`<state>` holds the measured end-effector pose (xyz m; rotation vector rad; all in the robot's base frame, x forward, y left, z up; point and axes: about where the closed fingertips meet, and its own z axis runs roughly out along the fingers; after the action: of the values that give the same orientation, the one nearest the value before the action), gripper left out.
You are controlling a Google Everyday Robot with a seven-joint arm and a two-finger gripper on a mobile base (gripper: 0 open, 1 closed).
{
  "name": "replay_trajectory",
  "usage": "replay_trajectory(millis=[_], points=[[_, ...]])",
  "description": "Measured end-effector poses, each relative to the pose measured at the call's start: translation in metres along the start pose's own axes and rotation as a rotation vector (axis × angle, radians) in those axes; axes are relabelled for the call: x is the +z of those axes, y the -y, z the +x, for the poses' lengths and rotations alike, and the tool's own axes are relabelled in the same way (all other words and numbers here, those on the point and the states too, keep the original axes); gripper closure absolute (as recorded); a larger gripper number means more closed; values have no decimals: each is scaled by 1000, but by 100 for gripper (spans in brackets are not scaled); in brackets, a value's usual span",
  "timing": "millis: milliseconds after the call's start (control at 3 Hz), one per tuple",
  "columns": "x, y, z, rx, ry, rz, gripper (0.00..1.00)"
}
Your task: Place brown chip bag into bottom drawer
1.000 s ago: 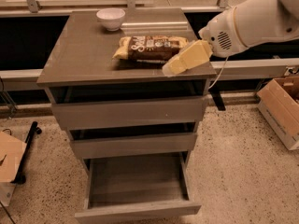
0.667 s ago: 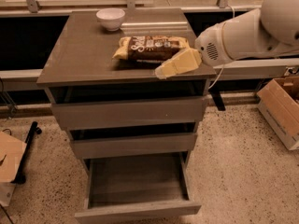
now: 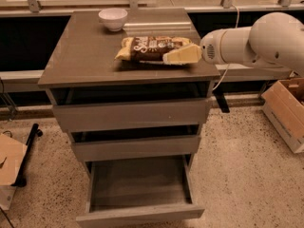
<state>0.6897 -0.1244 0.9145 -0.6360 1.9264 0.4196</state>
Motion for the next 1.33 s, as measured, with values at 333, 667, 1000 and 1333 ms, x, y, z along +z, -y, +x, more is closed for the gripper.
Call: replay_trajectory(millis=[333,667,1000,1333], points=[[25,28,-7,8,23,21,0],[52,46,-6,22,14,15,0],[83,53,3,54,-10,-7,0],[103,53,18,92,-42,-27,0]])
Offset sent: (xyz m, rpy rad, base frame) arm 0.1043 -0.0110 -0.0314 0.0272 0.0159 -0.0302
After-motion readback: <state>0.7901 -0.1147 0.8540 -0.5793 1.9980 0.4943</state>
